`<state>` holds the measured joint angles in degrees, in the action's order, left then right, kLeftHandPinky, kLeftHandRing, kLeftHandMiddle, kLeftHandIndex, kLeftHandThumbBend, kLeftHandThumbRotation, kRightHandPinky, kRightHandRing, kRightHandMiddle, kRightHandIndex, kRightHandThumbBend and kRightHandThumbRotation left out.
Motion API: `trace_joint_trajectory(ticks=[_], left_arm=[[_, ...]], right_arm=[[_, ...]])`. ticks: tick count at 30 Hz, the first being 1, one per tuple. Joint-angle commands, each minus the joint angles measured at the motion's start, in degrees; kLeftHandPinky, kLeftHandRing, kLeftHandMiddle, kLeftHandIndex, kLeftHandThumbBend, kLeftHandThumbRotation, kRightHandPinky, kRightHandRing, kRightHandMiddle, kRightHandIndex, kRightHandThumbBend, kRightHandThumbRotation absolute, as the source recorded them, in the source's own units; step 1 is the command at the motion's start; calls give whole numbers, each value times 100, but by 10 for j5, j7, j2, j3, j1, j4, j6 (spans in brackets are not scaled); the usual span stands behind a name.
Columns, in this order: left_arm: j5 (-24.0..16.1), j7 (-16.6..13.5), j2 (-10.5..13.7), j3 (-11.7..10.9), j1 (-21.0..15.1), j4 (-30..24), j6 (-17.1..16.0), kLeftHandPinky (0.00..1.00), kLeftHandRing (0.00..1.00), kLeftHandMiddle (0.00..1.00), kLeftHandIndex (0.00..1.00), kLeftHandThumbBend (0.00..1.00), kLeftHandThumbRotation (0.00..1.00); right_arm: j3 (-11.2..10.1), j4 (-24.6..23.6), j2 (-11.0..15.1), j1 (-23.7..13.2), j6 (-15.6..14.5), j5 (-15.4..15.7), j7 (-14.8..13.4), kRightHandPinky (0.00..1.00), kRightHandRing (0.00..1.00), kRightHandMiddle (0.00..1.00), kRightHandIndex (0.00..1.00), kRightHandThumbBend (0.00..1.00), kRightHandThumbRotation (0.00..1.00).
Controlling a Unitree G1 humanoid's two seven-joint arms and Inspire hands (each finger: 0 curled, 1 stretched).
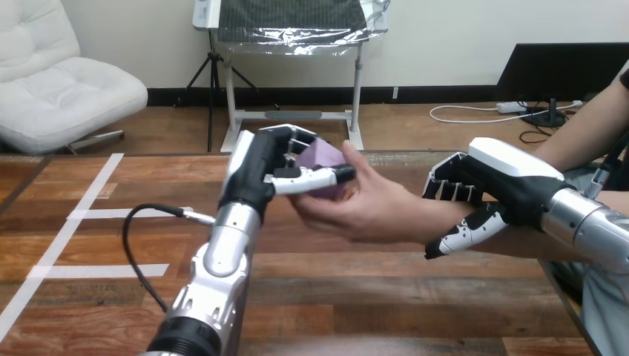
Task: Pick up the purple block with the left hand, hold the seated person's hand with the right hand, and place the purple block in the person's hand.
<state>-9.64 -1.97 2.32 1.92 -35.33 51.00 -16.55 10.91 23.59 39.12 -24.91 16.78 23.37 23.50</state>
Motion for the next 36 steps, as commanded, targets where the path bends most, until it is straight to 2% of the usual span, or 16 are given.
trace_joint_trajectory(ticks=[1, 12, 36], left_arm=[[-3, -1, -4, 9, -39, -15, -13, 36, 41, 45, 47, 65, 0], [-2, 8, -17, 17, -35, -23, -12, 36, 42, 46, 46, 63, 0], [-10, 16, -15, 37, -19, -36, -3, 34, 41, 45, 46, 63, 0]], right_arm=[[10, 14, -21, 29, -13, -11, 10, 34, 40, 46, 51, 80, 17], [11, 11, -24, 29, -21, -9, 12, 35, 40, 47, 51, 80, 17], [10, 11, -22, 31, -20, -9, 7, 36, 41, 47, 51, 80, 17]])
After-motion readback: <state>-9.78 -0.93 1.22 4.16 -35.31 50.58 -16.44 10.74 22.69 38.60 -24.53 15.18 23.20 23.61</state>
